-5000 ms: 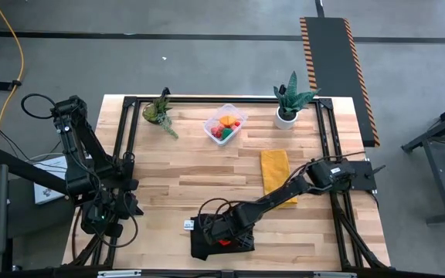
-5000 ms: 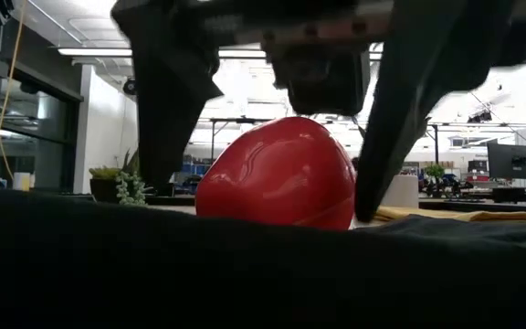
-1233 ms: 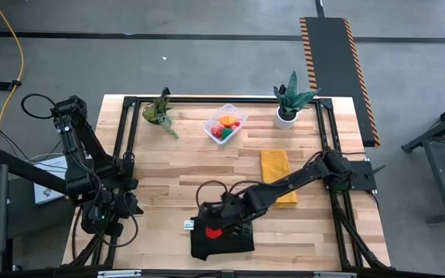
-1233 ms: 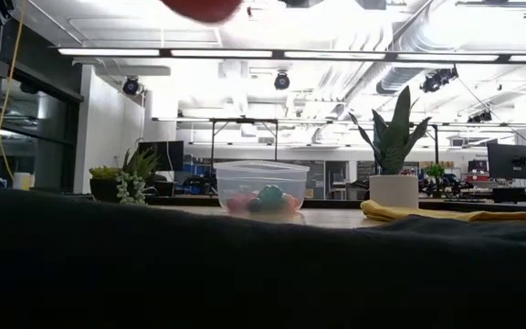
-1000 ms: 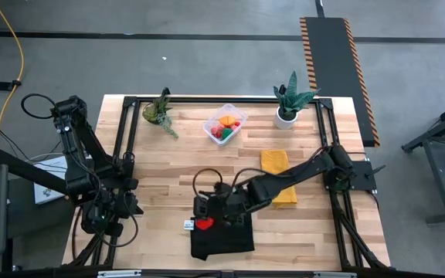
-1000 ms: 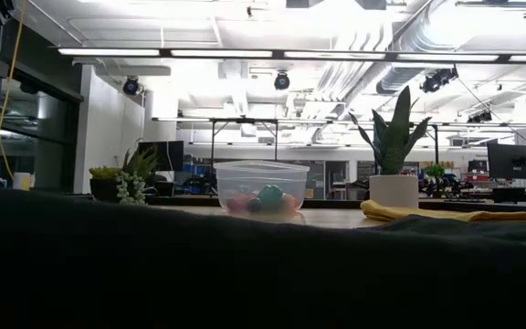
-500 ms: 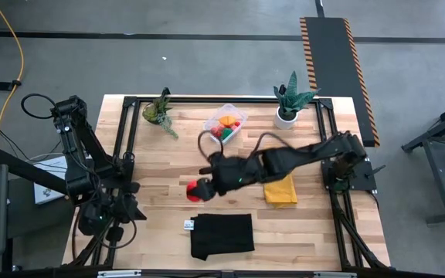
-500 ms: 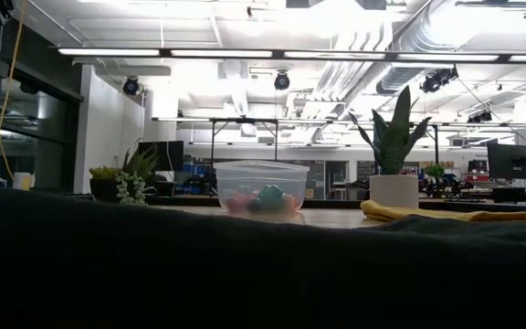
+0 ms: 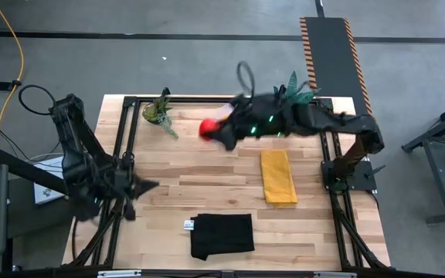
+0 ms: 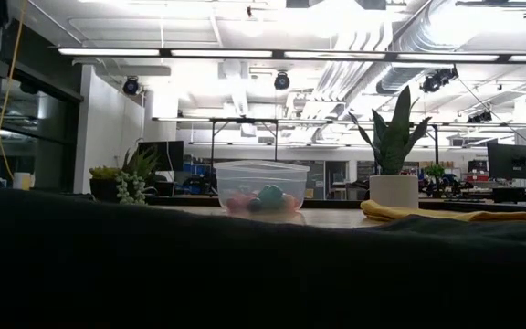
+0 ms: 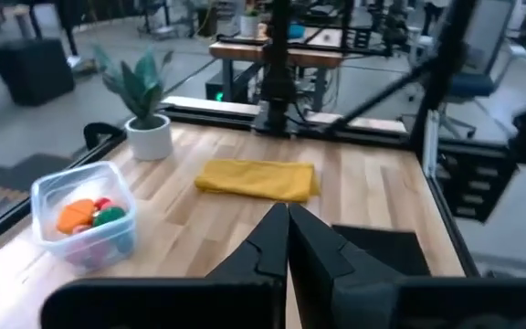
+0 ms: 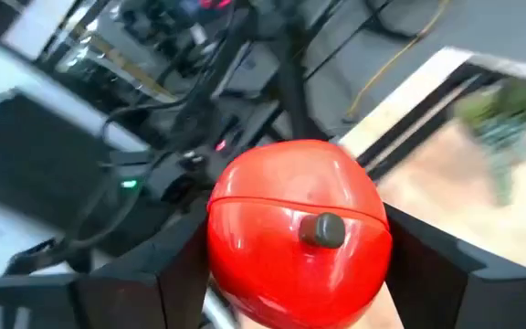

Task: Pick and placing Produce into tupperware
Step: Put the red apple into the transparent bin

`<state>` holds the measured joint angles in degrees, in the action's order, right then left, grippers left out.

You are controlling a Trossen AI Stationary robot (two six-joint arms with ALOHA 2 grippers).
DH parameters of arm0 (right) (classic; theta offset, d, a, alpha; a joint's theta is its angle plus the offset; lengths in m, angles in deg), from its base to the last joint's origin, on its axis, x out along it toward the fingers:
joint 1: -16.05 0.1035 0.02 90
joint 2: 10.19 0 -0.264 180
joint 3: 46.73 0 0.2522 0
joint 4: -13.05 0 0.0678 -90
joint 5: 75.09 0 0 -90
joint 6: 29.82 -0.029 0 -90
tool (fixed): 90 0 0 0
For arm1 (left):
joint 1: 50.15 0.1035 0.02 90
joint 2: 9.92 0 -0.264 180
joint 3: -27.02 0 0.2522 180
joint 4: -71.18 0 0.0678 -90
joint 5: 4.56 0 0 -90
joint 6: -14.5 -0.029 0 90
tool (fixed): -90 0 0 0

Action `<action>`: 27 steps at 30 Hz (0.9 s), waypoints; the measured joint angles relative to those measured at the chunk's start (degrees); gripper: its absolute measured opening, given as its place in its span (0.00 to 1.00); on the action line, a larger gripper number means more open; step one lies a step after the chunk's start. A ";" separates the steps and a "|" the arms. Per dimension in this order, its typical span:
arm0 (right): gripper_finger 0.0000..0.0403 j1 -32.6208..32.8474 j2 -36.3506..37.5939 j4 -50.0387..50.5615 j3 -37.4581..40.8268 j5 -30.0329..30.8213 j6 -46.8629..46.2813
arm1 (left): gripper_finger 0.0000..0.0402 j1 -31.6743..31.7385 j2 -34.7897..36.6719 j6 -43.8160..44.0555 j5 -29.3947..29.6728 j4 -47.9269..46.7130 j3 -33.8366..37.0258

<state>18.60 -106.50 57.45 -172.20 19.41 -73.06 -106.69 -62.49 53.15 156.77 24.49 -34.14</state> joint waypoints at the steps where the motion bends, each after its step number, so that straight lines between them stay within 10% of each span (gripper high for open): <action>1: 0.62 -1.10 0.70 1.24 -0.01 0.02 0.64 | 0.00 1.79 1.30 -1.22 -1.69 0.26 -0.41; 16: 0.62 -15.04 2.38 14.08 -0.04 -1.33 10.57 | 0.00 33.52 9.94 -22.87 -36.50 13.83 -0.74; 27: 0.62 -23.10 -1.14 19.21 -0.04 -4.42 16.64 | 0.00 54.31 9.07 -23.23 -54.36 17.85 -0.72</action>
<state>-4.50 -107.63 76.66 -172.23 14.99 -56.42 -52.38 -53.42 29.93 102.40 42.35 -34.86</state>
